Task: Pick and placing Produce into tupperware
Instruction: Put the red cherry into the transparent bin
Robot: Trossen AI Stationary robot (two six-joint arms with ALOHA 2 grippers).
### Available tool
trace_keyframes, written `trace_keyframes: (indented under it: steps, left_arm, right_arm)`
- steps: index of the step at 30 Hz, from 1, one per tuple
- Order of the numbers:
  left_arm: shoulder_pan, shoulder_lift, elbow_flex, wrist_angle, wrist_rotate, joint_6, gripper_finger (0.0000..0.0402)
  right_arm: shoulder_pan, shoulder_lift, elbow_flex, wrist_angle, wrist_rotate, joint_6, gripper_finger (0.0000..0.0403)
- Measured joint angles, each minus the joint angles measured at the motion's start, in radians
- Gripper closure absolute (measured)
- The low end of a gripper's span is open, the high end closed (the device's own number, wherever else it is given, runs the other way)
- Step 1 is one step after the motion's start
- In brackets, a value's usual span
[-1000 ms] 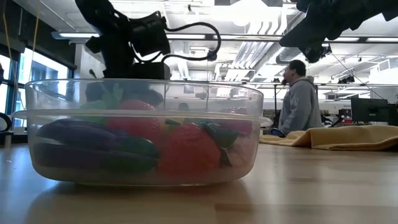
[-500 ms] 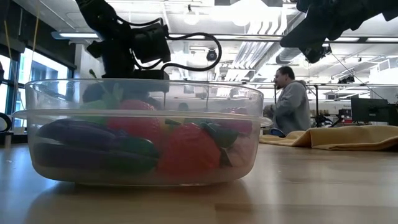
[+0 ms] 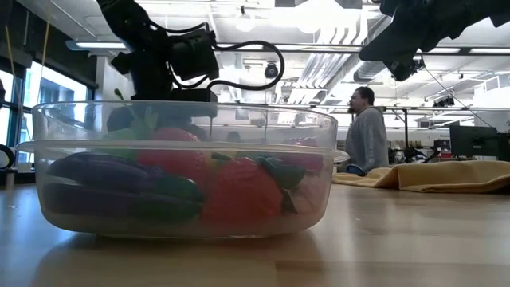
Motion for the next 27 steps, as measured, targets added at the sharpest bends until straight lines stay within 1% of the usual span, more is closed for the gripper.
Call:
trace_keyframes:
  steps: [5,11,20,27]
  left_arm:
    - [0.0,0.0,0.0,0.002,0.007,-0.011,0.0276]
    - [0.0,0.0,0.0,0.008,0.007,-0.024,0.0296]
    - [0.0,-0.01,0.003,0.005,0.007,-0.026,0.0288]
    - [0.0,-0.088,0.089,-0.07,-0.016,0.002,0.0297]
  right_arm:
    - [0.0,0.0,0.0,0.0,0.0,0.0,0.0402]
    - [0.0,0.0,0.0,0.0,0.001,0.0,0.0402]
    - [0.0,0.0,0.0,0.0,0.001,0.0,0.0402]
    - [0.0,0.0,0.0,0.0,0.005,0.0,0.0402]
